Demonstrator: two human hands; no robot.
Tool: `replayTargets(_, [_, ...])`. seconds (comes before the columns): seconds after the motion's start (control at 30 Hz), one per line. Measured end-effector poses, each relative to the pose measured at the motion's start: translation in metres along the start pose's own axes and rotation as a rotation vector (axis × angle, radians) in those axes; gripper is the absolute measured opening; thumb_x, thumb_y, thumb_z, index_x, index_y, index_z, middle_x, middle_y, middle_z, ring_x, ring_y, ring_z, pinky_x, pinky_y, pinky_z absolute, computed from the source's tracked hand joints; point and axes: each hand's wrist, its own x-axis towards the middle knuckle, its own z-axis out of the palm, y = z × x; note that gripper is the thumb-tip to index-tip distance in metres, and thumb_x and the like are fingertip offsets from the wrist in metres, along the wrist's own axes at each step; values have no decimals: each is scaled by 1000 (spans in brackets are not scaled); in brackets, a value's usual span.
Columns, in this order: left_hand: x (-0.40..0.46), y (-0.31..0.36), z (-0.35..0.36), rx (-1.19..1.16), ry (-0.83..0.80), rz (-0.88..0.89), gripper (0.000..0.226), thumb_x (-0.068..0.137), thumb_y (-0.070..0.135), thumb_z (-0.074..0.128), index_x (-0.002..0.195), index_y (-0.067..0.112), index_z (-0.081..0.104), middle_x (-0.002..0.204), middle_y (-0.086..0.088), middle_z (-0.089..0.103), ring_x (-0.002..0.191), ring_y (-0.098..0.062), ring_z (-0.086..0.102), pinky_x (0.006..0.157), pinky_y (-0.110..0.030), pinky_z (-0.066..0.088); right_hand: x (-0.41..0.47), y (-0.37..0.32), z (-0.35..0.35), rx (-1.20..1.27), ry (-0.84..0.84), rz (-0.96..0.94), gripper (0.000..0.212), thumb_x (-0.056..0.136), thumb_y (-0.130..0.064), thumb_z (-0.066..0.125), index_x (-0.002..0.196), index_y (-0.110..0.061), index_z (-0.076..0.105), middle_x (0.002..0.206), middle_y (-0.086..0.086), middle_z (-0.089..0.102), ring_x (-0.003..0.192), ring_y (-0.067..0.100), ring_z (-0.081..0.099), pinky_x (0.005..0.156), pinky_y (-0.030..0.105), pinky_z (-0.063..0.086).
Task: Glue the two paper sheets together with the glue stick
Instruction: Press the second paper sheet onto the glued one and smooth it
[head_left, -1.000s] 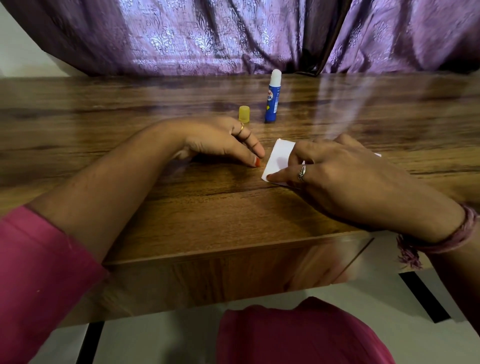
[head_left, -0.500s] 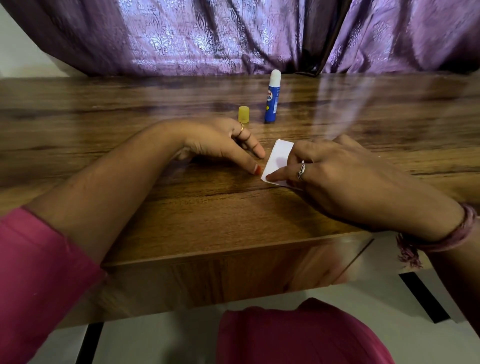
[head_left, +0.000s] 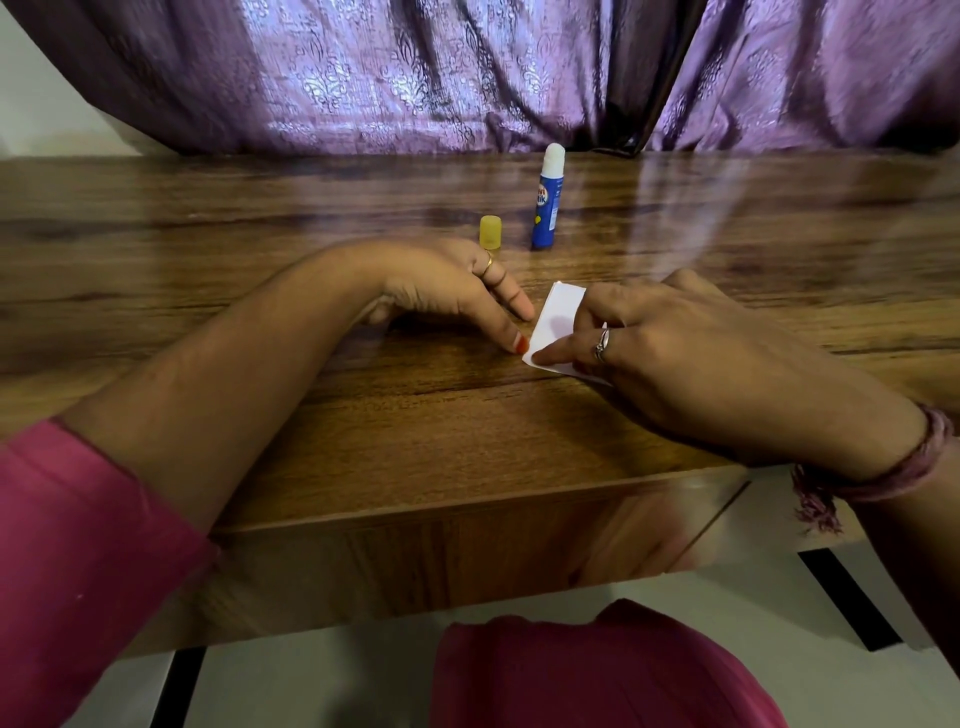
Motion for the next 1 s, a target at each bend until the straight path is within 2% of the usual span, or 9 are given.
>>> replayTargets(0.13, [0, 1, 0, 5, -3, -3, 26, 62, 18, 82, 85, 27, 73, 80, 11, 72, 76, 0, 62, 77, -21, 46, 1, 2, 0, -17, 4, -20, 38, 95, -42, 34, 116, -33, 65, 89, -3, 56, 78, 20, 56, 65, 33, 31])
replayTargets(0.27, [0, 1, 1, -3, 0, -1, 23, 65, 16, 82, 84, 27, 74, 83, 9, 72, 78, -1, 63, 83, -24, 47, 0, 3, -1, -35, -18, -51, 38, 95, -40, 35, 119, -32, 63, 91, -1, 56, 79, 21, 54, 66, 33, 29])
replayTargets(0.47, [-1, 2, 1, 5, -6, -7, 25, 64, 17, 82, 85, 27, 73, 84, 9, 72, 81, -3, 62, 82, -23, 46, 0, 1, -2, -24, -26, -42, 38, 94, -38, 36, 120, -32, 63, 93, 0, 58, 81, 22, 56, 67, 34, 28])
replayTargets(0.63, [-1, 1, -1, 12, -19, 42, 31, 65, 16, 81, 93, 25, 71, 87, 6, 62, 72, 4, 57, 66, -11, 46, 0, 0, -3, -13, -42, -29, 40, 94, -40, 35, 122, -33, 62, 94, 1, 57, 83, 23, 55, 68, 35, 29])
replayTargets(0.8, [-3, 0, 0, 44, -29, 103, 42, 68, 21, 80, 104, 36, 66, 101, -2, 45, 90, -11, 44, 80, -27, 37, -1, 0, -3, 5, -30, -32, 43, 95, -40, 30, 122, -31, 62, 94, 0, 56, 81, 23, 55, 67, 34, 27])
replayTargets(0.93, [-4, 1, -2, 80, -71, 100, 44, 71, 26, 78, 111, 39, 64, 110, 1, 55, 100, -9, 51, 80, -11, 41, -2, 1, -2, 13, -24, -37, 43, 95, -39, 30, 122, -31, 63, 92, 0, 56, 76, 20, 52, 66, 33, 26])
replayTargets(1.0, [-4, 1, -3, 119, -65, 97, 44, 73, 29, 76, 113, 40, 62, 117, -4, 57, 107, -17, 53, 93, -20, 41, -3, 1, -2, 11, -30, -41, 40, 94, -36, 34, 123, -30, 62, 93, 0, 57, 76, 20, 52, 66, 33, 25])
